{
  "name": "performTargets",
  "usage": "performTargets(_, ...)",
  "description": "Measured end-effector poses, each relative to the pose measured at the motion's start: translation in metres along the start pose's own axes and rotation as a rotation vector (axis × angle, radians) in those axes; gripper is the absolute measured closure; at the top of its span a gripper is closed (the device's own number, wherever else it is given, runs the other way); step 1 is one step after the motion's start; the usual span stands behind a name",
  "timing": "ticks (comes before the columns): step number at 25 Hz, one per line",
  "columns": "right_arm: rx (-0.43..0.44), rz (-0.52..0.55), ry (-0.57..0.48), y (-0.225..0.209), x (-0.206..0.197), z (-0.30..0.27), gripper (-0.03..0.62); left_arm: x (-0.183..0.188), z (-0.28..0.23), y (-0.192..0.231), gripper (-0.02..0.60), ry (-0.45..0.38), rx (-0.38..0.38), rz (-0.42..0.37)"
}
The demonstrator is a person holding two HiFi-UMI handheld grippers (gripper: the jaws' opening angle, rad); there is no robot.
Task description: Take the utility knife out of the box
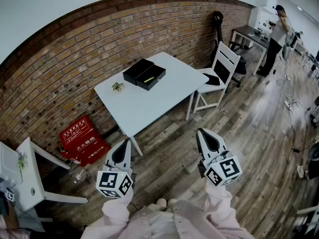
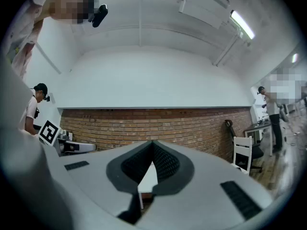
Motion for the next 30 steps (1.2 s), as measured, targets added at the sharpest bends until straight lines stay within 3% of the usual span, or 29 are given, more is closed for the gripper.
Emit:
performTargets(15,0.001,-0.059,-0.012,-0.029,0.0,0.003,0.591,-0.007,-0.011,-0.026,0.589,0.018,0.008,0.005)
performTargets(24,0.054,-0.049,0.029,-0.043,-0.012,-0.005,0.586,-0.015,-0.025,-0.042,0.589,0.016,0.024,0.003)
performTargets(27,0.071,-0.05,0.045,-0.043,-0.017,-0.011,0.525,-0.017,-0.027,-0.04,0.589,0.023,0.04,0.005)
performTargets(30,0.083,-0.045,0.053,-0.041,-0.02,-0.017,0.507,-0.017,-0.029,-0.034,0.589,0.028,0.053,0.008)
Point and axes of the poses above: the fingertips, and each gripper's own axes: z backward along the fingers, y to its left, x out of its top, the point moved 4 cm from there along z, backward along the fingers, and after that the axes turned 13 degrees about -x, right-handed, at the moved point
